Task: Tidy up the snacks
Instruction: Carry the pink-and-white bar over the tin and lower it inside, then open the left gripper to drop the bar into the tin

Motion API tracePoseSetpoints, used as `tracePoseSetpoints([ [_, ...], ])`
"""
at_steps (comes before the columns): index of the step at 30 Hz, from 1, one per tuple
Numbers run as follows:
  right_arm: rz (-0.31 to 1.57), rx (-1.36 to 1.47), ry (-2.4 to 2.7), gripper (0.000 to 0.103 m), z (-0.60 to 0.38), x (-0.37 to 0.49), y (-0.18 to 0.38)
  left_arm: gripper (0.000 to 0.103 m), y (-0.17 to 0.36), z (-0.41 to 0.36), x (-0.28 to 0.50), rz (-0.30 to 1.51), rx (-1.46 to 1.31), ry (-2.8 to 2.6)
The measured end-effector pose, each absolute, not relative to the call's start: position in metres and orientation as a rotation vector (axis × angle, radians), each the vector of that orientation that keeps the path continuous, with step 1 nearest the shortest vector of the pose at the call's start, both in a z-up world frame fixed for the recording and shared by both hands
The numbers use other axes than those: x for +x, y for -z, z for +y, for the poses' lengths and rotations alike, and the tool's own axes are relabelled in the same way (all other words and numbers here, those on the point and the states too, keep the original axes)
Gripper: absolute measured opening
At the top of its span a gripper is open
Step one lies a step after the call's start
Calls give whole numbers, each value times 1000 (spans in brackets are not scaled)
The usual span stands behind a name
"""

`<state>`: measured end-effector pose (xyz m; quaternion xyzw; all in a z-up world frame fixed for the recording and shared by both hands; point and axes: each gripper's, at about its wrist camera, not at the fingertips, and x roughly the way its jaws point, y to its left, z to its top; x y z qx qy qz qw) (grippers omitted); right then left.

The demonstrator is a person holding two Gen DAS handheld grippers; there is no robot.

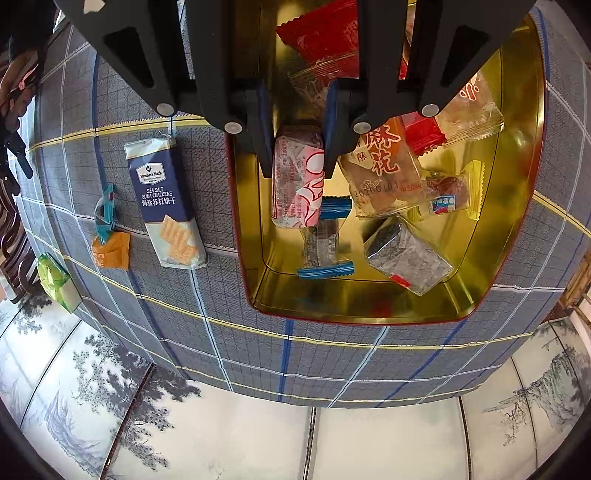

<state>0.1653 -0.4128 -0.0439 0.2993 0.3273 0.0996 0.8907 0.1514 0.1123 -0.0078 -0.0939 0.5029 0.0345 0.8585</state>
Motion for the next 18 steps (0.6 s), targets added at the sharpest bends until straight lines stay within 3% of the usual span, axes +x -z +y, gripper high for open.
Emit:
tracePoseSetpoints([
  [13, 698, 619, -191, 84, -414, 164, 47, 23, 7, 113, 147, 1071, -200, -63],
  [15, 707, 615, -187, 84, -413, 165, 47, 33, 5, 116, 138, 1041, -238, -68],
  [18, 713, 602, -179, 84, -411, 165, 46, 40, -5, 120, 117, 962, -261, -51],
])
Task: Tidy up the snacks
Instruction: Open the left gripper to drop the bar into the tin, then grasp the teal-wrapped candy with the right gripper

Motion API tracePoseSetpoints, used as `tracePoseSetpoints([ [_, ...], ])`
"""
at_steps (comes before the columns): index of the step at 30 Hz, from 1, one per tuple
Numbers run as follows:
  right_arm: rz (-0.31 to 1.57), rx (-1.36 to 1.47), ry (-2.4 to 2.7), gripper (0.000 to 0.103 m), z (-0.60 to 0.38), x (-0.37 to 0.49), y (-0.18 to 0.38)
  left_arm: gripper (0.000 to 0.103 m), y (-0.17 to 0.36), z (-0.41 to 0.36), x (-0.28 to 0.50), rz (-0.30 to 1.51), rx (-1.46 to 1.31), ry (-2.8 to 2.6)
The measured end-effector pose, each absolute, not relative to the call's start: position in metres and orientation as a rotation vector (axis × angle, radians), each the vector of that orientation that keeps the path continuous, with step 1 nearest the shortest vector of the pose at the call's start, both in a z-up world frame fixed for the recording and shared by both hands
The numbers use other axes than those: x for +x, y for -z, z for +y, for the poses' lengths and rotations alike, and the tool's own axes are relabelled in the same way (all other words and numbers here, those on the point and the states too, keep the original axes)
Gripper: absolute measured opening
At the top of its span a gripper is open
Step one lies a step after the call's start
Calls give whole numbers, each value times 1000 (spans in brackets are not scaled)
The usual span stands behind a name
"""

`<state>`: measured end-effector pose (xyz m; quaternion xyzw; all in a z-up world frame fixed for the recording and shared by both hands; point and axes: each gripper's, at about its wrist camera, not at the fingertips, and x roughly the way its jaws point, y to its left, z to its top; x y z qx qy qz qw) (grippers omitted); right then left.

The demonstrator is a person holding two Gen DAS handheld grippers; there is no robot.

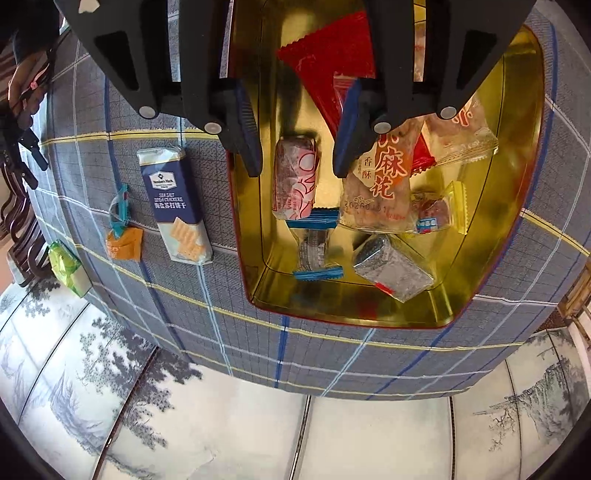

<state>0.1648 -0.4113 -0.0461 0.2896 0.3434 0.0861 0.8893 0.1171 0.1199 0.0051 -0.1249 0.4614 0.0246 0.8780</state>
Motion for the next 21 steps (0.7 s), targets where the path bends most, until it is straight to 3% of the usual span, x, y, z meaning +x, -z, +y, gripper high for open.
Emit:
tracePoseSetpoints([
  [6, 775, 392, -177, 84, -366, 160, 31, 71, -49, 129, 37, 682, -233, -30],
  [12, 785, 157, -416, 85, -247, 157, 3, 73, -51, 130, -29, 598, -219, -12],
  [21, 859, 0, -498, 85, -150, 194, 20, 74, -10, 126, -90, 623, -257, 13],
])
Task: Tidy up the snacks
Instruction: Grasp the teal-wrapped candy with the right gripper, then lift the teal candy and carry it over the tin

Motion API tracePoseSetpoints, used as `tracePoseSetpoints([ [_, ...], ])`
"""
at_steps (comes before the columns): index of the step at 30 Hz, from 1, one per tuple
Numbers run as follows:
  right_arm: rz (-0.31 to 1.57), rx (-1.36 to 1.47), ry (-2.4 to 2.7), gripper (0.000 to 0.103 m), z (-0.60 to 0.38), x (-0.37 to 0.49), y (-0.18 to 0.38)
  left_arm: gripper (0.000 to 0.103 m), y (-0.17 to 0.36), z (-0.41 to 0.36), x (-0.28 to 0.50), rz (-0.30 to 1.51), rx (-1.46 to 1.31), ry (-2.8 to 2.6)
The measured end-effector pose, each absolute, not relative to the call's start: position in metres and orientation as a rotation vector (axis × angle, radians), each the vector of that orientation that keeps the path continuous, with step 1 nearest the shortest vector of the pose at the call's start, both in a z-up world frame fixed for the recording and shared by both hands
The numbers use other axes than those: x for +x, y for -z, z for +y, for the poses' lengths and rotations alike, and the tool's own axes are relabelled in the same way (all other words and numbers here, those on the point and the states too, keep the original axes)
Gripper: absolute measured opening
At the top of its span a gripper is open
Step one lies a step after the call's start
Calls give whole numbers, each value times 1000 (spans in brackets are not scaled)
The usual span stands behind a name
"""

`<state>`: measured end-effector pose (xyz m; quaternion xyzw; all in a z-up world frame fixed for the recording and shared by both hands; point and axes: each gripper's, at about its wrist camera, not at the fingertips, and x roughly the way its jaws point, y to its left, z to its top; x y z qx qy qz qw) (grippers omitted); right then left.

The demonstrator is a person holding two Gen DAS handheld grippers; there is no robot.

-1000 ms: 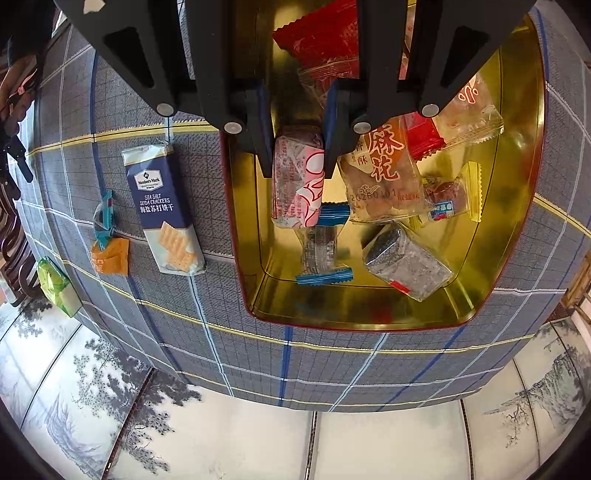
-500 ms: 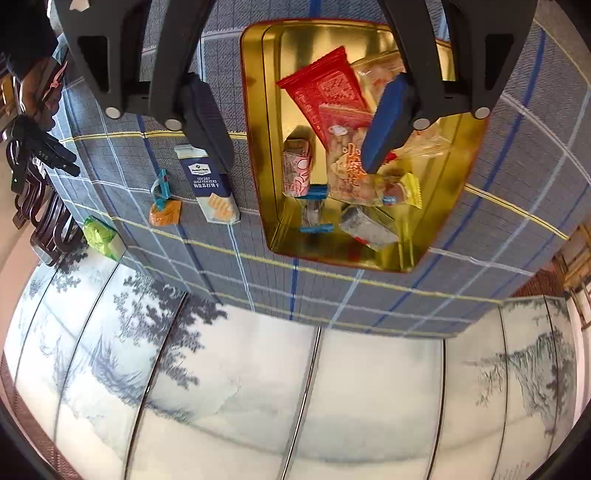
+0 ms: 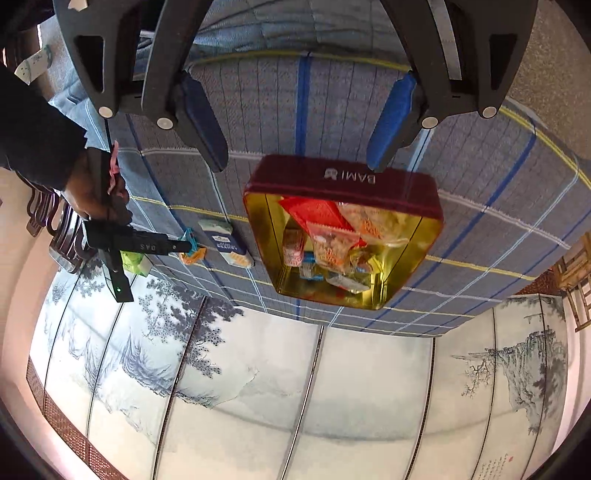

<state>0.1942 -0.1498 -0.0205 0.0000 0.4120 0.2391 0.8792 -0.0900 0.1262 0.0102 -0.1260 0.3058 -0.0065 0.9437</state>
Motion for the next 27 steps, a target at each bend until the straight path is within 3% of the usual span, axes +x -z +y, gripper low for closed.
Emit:
tracePoseSetpoints([
  [6, 862, -17, -467, 80, -133, 213, 23, 74, 7, 128, -103, 660, -281, 31],
  [10, 875, -72, -444, 43, -120, 216, 31, 74, 6, 126, -104, 653, -287, 38],
  [13, 863, -90, -425, 32, -120, 209, 30, 74, 5, 125, -106, 649, -289, 38],
  [15, 853, -75, -413, 28, -126, 203, 26, 74, 6, 123, -106, 654, -284, 35],
  [27, 748, -59, -350, 26, -157, 169, -14, 74, 6, 92, -102, 683, -224, 81],
])
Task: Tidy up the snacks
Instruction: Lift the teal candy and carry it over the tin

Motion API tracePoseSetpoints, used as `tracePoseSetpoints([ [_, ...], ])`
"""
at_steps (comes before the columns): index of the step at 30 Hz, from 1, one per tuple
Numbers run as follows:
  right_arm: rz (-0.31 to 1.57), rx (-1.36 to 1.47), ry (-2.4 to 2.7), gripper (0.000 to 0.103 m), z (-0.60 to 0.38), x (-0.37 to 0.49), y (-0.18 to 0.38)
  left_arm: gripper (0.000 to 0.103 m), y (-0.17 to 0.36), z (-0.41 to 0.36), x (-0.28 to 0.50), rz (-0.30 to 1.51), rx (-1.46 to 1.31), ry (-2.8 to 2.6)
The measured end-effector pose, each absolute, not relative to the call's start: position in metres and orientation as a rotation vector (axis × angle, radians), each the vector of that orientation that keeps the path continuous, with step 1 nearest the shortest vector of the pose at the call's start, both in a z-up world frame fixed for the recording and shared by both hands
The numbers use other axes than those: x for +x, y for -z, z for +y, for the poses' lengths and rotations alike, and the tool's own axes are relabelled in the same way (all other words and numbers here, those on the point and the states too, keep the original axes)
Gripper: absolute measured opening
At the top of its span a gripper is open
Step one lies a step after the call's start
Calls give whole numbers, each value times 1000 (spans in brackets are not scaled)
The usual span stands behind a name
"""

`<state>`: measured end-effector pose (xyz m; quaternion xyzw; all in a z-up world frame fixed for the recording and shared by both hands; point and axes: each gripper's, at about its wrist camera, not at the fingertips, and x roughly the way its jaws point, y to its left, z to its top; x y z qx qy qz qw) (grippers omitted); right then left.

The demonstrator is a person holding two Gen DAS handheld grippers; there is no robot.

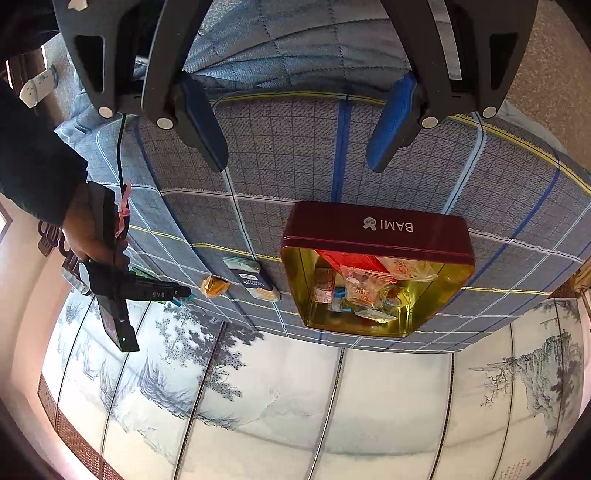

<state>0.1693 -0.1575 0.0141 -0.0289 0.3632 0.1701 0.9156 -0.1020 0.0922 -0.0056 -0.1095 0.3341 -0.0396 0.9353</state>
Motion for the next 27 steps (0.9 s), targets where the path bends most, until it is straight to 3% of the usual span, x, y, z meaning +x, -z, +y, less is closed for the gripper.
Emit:
tracePoseSetpoints([
  [27, 667, -135, -325, 26, -97, 162, -60, 74, 16, 103, -111, 693, -241, 50],
])
